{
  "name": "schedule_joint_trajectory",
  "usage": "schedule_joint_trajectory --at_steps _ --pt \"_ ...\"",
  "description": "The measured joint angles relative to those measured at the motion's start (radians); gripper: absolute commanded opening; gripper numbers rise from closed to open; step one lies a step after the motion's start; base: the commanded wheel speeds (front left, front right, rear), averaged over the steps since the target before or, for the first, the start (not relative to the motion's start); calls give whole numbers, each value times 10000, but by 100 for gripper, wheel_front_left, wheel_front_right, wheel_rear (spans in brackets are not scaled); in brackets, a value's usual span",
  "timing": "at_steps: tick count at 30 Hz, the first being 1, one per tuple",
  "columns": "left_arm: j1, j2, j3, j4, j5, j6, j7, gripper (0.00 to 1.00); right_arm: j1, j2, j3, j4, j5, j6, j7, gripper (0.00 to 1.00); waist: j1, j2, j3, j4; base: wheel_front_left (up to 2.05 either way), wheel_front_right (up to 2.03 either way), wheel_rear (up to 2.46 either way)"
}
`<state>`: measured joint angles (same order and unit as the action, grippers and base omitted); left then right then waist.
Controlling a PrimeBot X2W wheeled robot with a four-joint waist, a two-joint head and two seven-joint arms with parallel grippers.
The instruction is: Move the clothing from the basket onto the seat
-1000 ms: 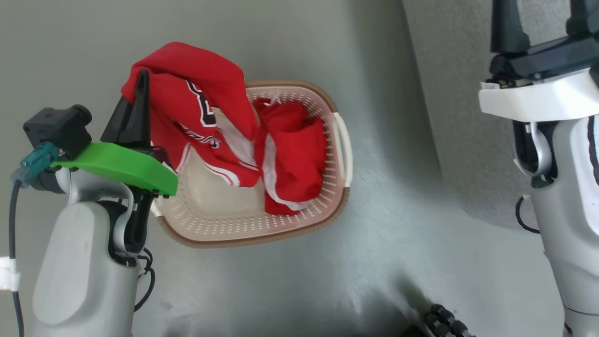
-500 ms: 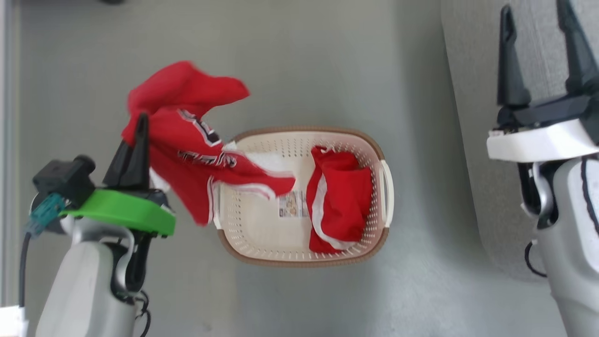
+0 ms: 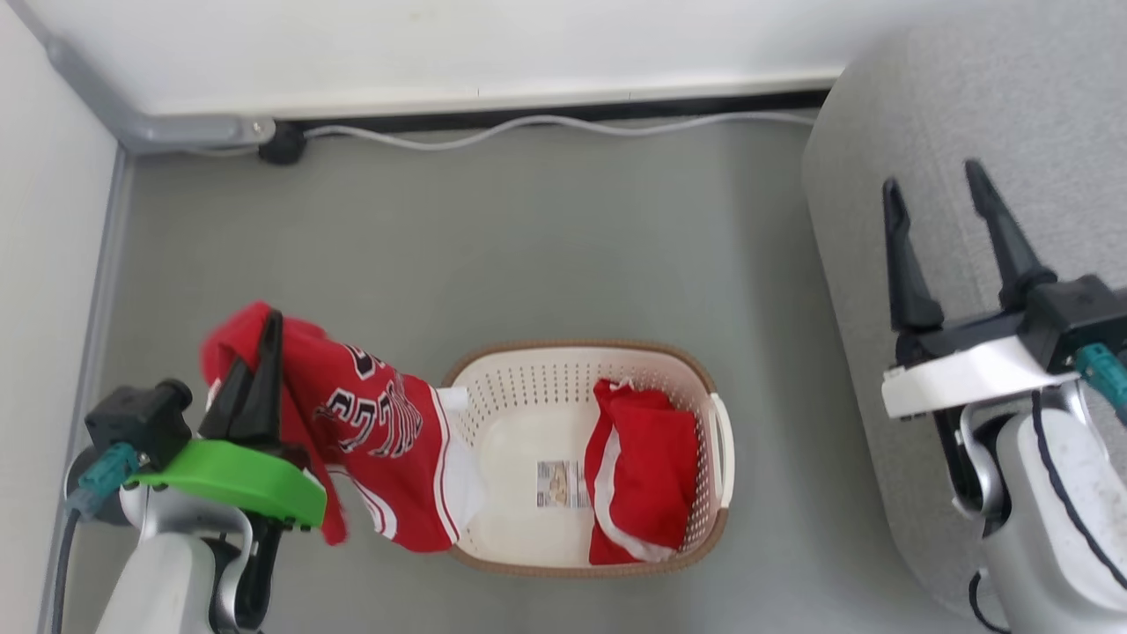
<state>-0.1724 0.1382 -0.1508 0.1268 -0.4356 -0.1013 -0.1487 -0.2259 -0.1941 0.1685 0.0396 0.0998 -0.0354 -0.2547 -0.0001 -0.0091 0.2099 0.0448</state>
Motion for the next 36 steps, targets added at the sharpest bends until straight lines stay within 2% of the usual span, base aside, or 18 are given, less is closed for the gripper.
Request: schedule_joint_trajectory --at_steps 11,19,36 --pt "1153 167 -136 12 -6 -56 339 0 1455 318 138 742 251 176 0 100 0 0 -1615 -178 0 0 0" --pt "1825 318 -128 -477 -31 -38 723 0 1995 355 194 754 274 263 0 100 0 0 -2556 -354 0 0 0" --pt "2370 403 -138 -1538 -278 94 1231 0 2382 454 84 690 339 353 0 100 0 0 -2829 -657 0 0 0"
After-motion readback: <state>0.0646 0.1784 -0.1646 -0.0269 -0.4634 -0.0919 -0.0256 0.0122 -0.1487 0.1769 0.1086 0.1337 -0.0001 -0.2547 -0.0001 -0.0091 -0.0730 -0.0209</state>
